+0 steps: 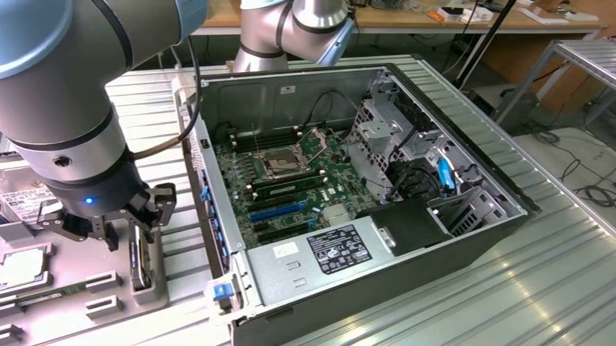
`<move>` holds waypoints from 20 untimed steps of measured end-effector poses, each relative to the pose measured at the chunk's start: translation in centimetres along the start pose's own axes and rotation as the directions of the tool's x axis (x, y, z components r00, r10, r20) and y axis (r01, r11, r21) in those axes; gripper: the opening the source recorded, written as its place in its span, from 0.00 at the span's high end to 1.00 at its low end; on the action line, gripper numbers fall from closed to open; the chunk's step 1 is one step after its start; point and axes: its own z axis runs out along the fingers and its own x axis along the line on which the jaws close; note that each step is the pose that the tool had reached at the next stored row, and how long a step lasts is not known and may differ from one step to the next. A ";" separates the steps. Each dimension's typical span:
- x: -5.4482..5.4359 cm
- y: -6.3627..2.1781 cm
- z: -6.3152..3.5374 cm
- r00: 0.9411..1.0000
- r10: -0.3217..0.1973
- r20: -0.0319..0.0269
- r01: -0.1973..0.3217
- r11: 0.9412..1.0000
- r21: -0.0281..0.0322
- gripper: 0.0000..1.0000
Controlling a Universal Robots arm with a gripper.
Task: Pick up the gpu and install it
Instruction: 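Pick up the gpu and move the gpu toward the slot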
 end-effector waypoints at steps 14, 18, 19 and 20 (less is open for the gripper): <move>-0.3 0.02 0.02 1.000 0.000 0.000 0.000 1.000 0.000 0.52; -0.3 0.03 0.02 1.000 0.000 0.000 0.000 1.000 0.000 0.59; -0.4 0.03 0.02 1.000 0.000 0.000 0.000 1.000 0.000 0.59; -0.4 0.03 0.02 1.000 0.000 0.000 0.000 1.000 0.000 0.60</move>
